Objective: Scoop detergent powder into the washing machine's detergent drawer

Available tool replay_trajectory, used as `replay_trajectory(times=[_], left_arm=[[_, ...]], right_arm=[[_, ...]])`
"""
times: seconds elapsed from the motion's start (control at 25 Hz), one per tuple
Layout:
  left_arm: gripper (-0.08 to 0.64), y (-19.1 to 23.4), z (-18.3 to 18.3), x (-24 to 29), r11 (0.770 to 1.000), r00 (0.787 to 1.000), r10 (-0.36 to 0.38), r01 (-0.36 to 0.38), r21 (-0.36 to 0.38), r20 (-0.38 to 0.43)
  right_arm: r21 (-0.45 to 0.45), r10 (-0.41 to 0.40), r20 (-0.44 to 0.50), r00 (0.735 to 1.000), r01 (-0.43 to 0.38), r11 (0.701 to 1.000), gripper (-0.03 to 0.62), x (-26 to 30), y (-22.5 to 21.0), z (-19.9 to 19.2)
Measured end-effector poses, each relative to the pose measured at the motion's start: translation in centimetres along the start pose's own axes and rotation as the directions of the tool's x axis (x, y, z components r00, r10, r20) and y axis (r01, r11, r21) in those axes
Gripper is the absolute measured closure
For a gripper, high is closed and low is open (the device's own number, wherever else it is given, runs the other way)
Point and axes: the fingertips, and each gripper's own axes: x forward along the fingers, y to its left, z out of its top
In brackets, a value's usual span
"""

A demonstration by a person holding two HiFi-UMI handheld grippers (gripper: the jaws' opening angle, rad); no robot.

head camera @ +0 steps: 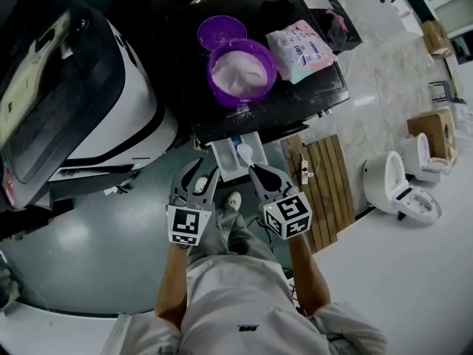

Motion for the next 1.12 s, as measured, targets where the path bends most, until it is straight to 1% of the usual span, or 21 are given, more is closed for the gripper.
replay_trajectory(times=[0.36, 0.64, 0.8, 0.96, 1.12], left_arm=[[0.39, -1.9, 5.5, -1.9, 0.999, 0.993, -0.029, 0.027, 0.019, 0.112], [0.39, -3.0, 6.5, -2.9, 0.997, 0.993, -0.057, 0.052, 0.056, 0.106], [0.39, -3.2, 7.0, -3.5, 0.996, 0.991, -0.066, 0.059, 0.061, 0.114], [0.39, -3.6, 7.7, -3.8, 0.996, 0.987, -0.074, 0.066, 0.064, 0.14], [0.39, -3.8, 7.9, -4.2, 0.994, 0.988, -0.08, 0.068, 0.09, 0.129]], right_arm=[[-0.029, -0.033, 0.121, 0.992, 0.037, 0.999, 0.584, -4.9, 0.6, 4.2], [-0.029, -0.041, 0.169, 0.985, 0.047, 0.998, 0.584, -6.5, 1.0, 5.3], [-0.027, -0.05, 0.177, 0.983, 0.056, 0.998, 0.586, -7.2, 1.3, 5.4], [-0.032, -0.061, 0.188, 0.98, 0.069, 0.997, 0.584, -8.0, 1.4, 5.6], [-0.041, -0.062, 0.193, 0.979, 0.071, 0.997, 0.584, -8.3, 1.6, 5.8]])
